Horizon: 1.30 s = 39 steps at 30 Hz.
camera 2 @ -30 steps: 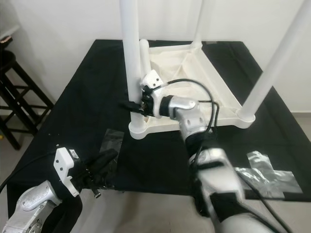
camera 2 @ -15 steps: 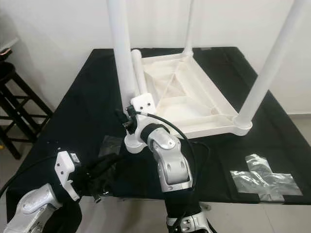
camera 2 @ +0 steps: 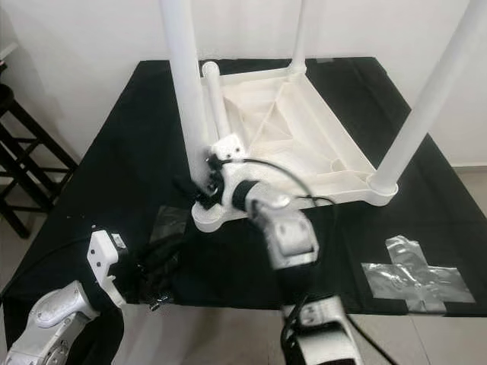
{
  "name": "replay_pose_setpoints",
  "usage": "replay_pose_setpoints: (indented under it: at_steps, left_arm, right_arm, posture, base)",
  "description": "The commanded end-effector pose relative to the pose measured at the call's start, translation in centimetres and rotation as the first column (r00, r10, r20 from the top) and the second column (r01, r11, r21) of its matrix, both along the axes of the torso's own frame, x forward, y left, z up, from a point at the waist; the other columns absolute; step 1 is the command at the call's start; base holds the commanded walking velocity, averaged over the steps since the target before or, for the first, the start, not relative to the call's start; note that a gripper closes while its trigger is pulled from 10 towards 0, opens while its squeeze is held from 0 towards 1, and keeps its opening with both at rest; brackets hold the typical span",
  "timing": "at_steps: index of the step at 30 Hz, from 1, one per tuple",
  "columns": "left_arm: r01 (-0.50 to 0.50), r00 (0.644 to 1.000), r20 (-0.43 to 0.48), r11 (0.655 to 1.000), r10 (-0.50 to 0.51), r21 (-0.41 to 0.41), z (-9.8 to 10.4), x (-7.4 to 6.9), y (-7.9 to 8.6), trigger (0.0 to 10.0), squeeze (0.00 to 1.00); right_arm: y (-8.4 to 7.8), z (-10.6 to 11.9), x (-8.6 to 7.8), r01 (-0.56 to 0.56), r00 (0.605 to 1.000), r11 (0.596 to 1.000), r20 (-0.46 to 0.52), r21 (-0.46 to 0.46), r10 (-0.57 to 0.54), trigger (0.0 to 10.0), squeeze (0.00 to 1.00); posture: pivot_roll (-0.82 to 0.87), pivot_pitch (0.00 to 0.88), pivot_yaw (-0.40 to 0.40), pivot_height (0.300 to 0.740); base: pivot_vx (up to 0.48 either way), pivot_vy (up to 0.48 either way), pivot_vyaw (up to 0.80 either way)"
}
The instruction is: Building children table
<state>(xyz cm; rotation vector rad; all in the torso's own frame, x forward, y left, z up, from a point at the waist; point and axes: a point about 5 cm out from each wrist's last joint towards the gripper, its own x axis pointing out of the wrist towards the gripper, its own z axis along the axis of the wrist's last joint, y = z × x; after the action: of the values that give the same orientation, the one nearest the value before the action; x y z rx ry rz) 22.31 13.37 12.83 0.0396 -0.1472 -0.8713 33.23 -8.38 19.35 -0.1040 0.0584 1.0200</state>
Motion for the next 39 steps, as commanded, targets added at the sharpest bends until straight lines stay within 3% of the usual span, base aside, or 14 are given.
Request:
replay_pose_setpoints:
  at_steps: [1, 3, 8, 9, 11, 12, 26, 30, 32, 33, 34, 35, 37, 39]
  left_arm:
    - [0.001, 1.0, -0.013, 1.0, -0.001, 0.009, -0.2, -0.2, 0.0, 0.0, 0.0]
    - [-0.001, 1.0, -0.012, 1.0, 0.002, 0.007, -0.2, -0.2, -0.1, 0.0, 0.0]
    - [-0.004, 1.0, -0.012, 1.0, 0.004, 0.006, -0.3, -0.2, -0.1, 0.0, 0.0]
    - [-0.006, 1.0, -0.011, 1.0, 0.006, 0.006, -0.3, -0.2, -0.1, 0.0, 0.0]
    - [-0.006, 1.0, -0.011, 1.0, 0.006, 0.006, -0.3, -0.2, -0.1, 0.0, 0.0]
    - [-0.006, 1.0, -0.011, 1.0, 0.006, 0.006, -0.3, -0.2, -0.1, 0.0, 0.0]
    - [-0.008, 1.0, -0.01, 1.0, 0.008, 0.001, -0.3, -0.2, -0.1, 0.0, 0.0]
    - [-0.009, 1.0, -0.011, 1.0, 0.008, -0.001, -0.3, -0.2, 0.0, 0.0, 0.0]
    - [-0.01, 1.0, -0.011, 1.0, 0.01, -0.002, -0.3, -0.2, 0.1, 0.0, 0.0]
    - [-0.012, 1.0, -0.011, 1.0, 0.011, -0.003, -0.3, -0.2, 0.2, 0.0, 0.0]
    - [-0.012, 1.0, -0.011, 1.0, 0.011, -0.003, -0.3, -0.2, 0.2, 0.0, 0.0]
    - [-0.011, 1.0, -0.012, 1.0, 0.011, -0.002, -0.3, -0.1, 0.3, 0.0, 0.0]
    - [-0.007, 1.0, -0.015, 1.0, 0.007, -0.001, -0.3, 0.0, 0.4, 0.0, 0.0]
    - [0.0, 1.0, -0.017, 1.0, 0.0, 0.001, -0.3, 0.0, 0.4, 0.0, 0.0]
  right_arm:
    - [0.0, -0.6, -0.2, -0.106, 0.994, 0.994, 0.005, -0.026, 0.106, 10.0, 0.0]
    - [-1.2, -1.3, 0.4, -0.199, 0.979, 0.978, -0.045, -0.055, 0.197, 10.0, 0.0]
    - [-2.1, -1.4, 2.1, -0.182, 0.98, 0.983, -0.083, -0.035, 0.179, 9.5, 0.0]
    - [-2.2, -1.1, 2.9, -0.159, 0.984, 0.987, -0.084, -0.012, 0.157, 1.0, 0.0]
    - [-2.2, -1.1, 2.9, -0.159, 0.984, 0.987, -0.084, -0.012, 0.157, 1.0, 0.0]
    - [-2.2, -1.0, 3.1, -0.162, 0.983, 0.987, -0.085, -0.007, 0.161, 0.0, 0.0]
    - [-2.9, -1.4, 3.7, -0.118, 0.992, 0.993, -0.047, -0.013, 0.117, 0.0, 0.0]
    - [-3.0, -2.3, 3.5, 0.0, 0.999, 0.999, -0.033, -0.045, -0.002, 0.0, 0.0]
    - [-2.7, -3.2, 3.1, 0.161, 0.986, 0.985, -0.041, -0.058, -0.164, 0.0, 0.0]
    - [-2.8, -4.1, 2.3, 0.436, 0.897, 0.898, -0.048, -0.053, -0.439, 0.0, 0.0]
    - [-2.8, -4.1, 2.3, 0.436, 0.897, 0.898, -0.048, -0.053, -0.439, 0.0, 0.0]
    - [-1.9, -4.8, 0.1, 0.552, 0.829, 0.833, -0.078, -0.044, -0.553, 0.0, 0.0]
    - [-0.5, -4.4, -2.3, 0.566, 0.822, 0.823, -0.041, -0.042, -0.568, 0.0, 0.0]
    - [-0.2, -4.2, -2.3, 0.539, 0.841, 0.841, -0.028, -0.04, -0.541, 0.0, 0.0]
  posture:
    - [0.03, 0.084, 0.018, 0.74]
    - [0.04, 0.081, 0.011, 0.74]
    - [0.04, 0.084, 0.013, 0.74]
    - [0.04, 0.086, 0.014, 0.74]
    - [0.04, 0.086, 0.014, 0.74]
    - [0.04, 0.088, 0.013, 0.74]
    - [0.02, 0.1, 0.012, 0.74]
    - [0.01, 0.103, 0.009, 0.74]
    - [0.01, 0.104, 0.008, 0.74]
    - [0.0, 0.109, 0.012, 0.74]
    - [0.0, 0.109, 0.012, 0.74]
    - [0.0, 0.115, 0.027, 0.74]
    - [-0.02, 0.103, 0.037, 0.74]
    - [-0.02, 0.104, 0.035, 0.74]
  base:
    - [0.0, 0.0, 0.0]
    - [0.0, 0.0, 0.0]
    - [0.0, 0.0, 0.0]
    - [0.0, 0.0, 0.0]
    - [0.0, 0.0, 0.0]
    - [0.0, 0.0, 0.0]
    - [0.0, 0.0, 0.0]
    - [0.0, 0.0, 0.0]
    - [0.0, 0.0, 0.0]
    - [0.0, 0.0, 0.0]
    - [0.0, 0.0, 0.0]
    - [0.0, 0.0, 0.0]
    - [0.0, 0.0, 0.0]
    - [0.0, 0.0, 0.0]
